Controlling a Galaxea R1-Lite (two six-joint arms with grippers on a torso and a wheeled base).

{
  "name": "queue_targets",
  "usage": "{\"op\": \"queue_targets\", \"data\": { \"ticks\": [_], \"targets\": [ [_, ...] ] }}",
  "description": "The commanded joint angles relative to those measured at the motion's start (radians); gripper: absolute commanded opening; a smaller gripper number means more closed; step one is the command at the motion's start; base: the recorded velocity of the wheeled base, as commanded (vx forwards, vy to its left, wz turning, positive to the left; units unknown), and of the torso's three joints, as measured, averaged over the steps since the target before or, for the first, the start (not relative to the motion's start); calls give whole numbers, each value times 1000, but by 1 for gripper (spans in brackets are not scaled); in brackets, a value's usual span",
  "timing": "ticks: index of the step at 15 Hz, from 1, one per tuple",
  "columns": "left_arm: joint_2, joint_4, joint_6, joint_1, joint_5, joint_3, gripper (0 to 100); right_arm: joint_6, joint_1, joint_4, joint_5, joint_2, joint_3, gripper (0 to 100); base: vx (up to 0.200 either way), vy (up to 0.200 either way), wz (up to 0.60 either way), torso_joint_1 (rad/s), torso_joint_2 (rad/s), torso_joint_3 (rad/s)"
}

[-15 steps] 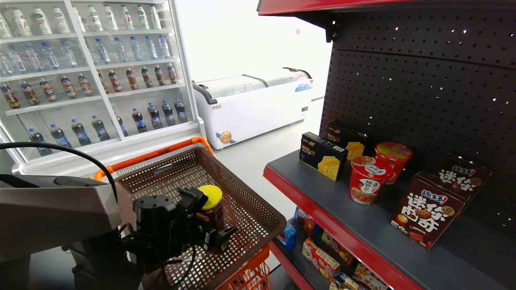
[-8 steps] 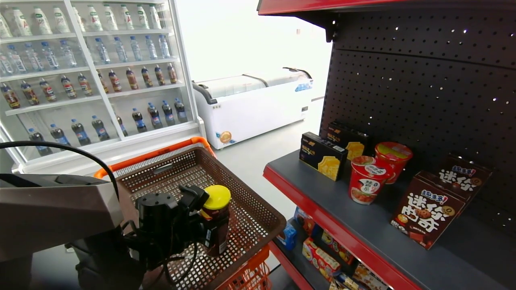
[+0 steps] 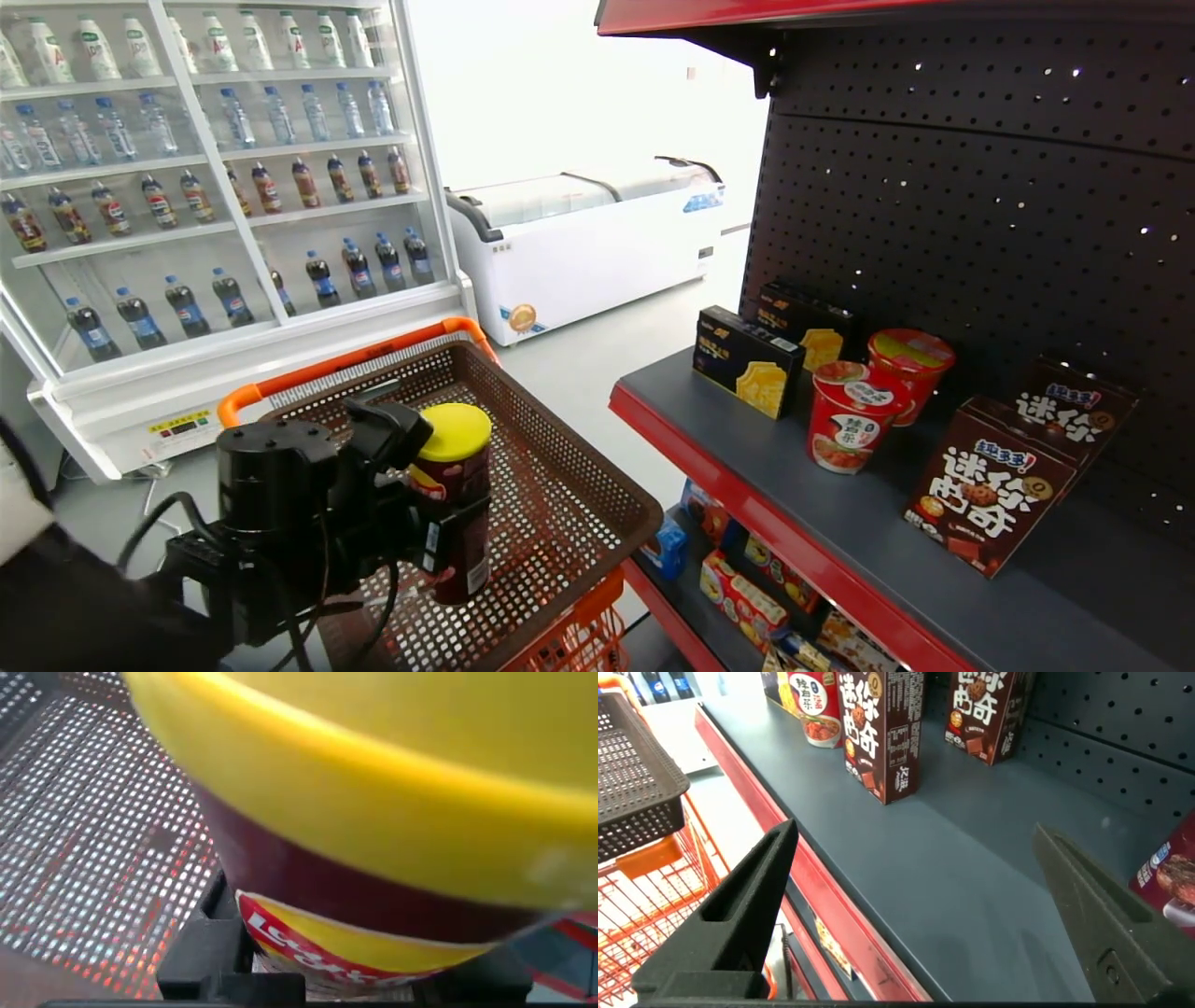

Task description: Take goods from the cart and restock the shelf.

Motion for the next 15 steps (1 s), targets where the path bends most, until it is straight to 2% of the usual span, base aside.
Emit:
{"op": "queue_targets", "data": {
  "ticks": [1,2,4,5,6,7,8,9,13,14,15],
  "targets": [
    [-299,176,-3,53,43,-16,0,-1,0,0,0,0,0,100,0,0,0,0,0,0],
    [-322,189,-6,61,41,-17,0,0,0,0,0,0,0,100,0,0,0,0,0,0],
    [-478,290,-92,70,32,-49,0,0,0,0,0,0,0,100,0,0,0,0,0,0],
    [-510,324,-104,70,30,-51,0,0,0,0,0,0,0,100,0,0,0,0,0,0],
    [-618,439,-143,64,20,-42,0,0,2,0,0,0,0,100,0,0,0,0,0,0],
    [-618,439,-143,64,20,-42,0,0,2,0,0,0,0,100,0,0,0,0,0,0],
    [-691,485,-141,76,29,-20,0,-1,2,0,0,0,0,100,0,0,0,0,0,0],
    [-733,492,-134,104,40,-16,0,-1,0,0,-1,0,0,100,0,0,0,0,0,0],
    [-851,496,-31,126,43,98,0,0,0,0,0,0,0,100,0,0,0,0,0,0],
    [-918,497,26,126,43,158,0,0,0,0,0,0,0,100,0,0,0,0,0,0],
    [-951,500,47,126,44,178,0,0,0,0,0,0,0,100,0,0,0,0,0,0]
  ]
}}
